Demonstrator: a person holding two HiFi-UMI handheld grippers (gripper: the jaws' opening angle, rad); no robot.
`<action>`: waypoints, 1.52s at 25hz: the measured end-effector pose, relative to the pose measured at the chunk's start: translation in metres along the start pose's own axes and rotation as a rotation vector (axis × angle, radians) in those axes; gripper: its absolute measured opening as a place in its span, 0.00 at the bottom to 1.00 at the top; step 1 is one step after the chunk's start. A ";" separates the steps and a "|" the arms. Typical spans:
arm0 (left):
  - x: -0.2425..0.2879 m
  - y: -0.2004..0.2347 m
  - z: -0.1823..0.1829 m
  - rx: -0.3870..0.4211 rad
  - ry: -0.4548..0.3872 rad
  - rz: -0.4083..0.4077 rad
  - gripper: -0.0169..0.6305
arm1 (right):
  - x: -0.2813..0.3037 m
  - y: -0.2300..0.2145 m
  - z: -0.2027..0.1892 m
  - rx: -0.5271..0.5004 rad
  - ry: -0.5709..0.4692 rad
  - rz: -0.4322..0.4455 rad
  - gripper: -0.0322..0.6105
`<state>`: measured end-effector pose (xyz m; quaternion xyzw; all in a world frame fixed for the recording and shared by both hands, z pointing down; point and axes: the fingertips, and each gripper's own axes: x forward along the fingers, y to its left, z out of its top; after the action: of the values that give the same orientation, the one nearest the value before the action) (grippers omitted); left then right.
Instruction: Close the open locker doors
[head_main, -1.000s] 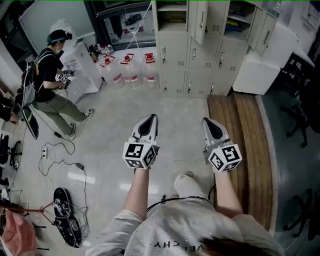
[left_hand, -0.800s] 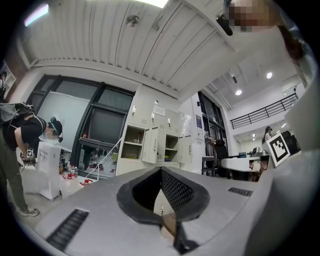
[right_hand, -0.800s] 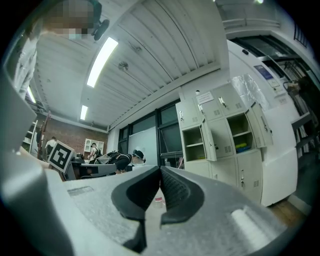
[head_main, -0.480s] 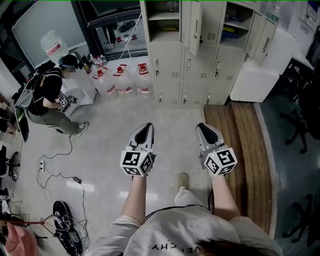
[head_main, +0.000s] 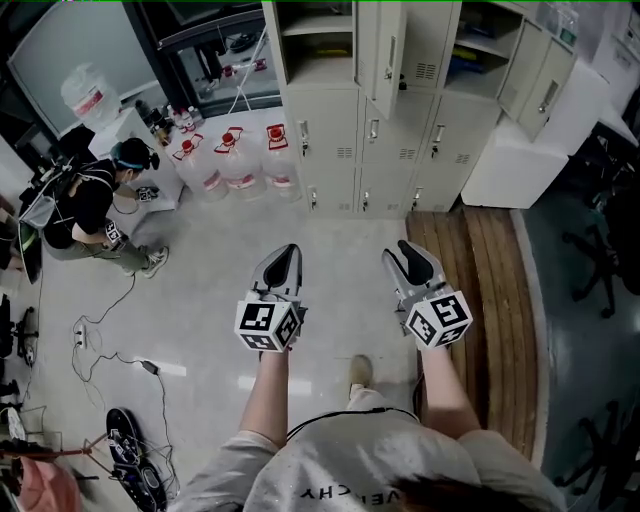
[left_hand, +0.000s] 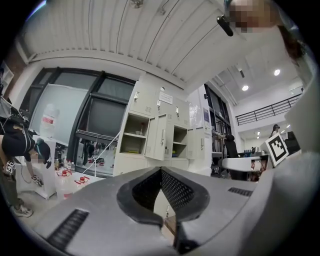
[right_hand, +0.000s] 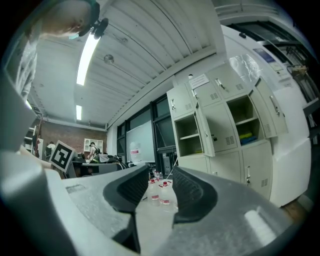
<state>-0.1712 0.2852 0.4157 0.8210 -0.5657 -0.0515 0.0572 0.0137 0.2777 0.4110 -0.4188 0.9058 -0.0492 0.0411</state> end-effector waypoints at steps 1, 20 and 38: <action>0.009 0.003 -0.001 0.000 0.004 0.003 0.02 | 0.007 -0.007 -0.001 0.003 0.005 0.004 0.28; 0.159 0.037 -0.014 -0.007 0.001 0.035 0.02 | 0.113 -0.127 -0.009 0.031 0.023 0.043 0.34; 0.241 0.078 -0.016 -0.006 0.014 -0.027 0.02 | 0.185 -0.174 -0.007 0.030 0.004 -0.020 0.34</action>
<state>-0.1555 0.0332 0.4388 0.8286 -0.5542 -0.0482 0.0632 0.0251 0.0246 0.4329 -0.4269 0.9009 -0.0641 0.0450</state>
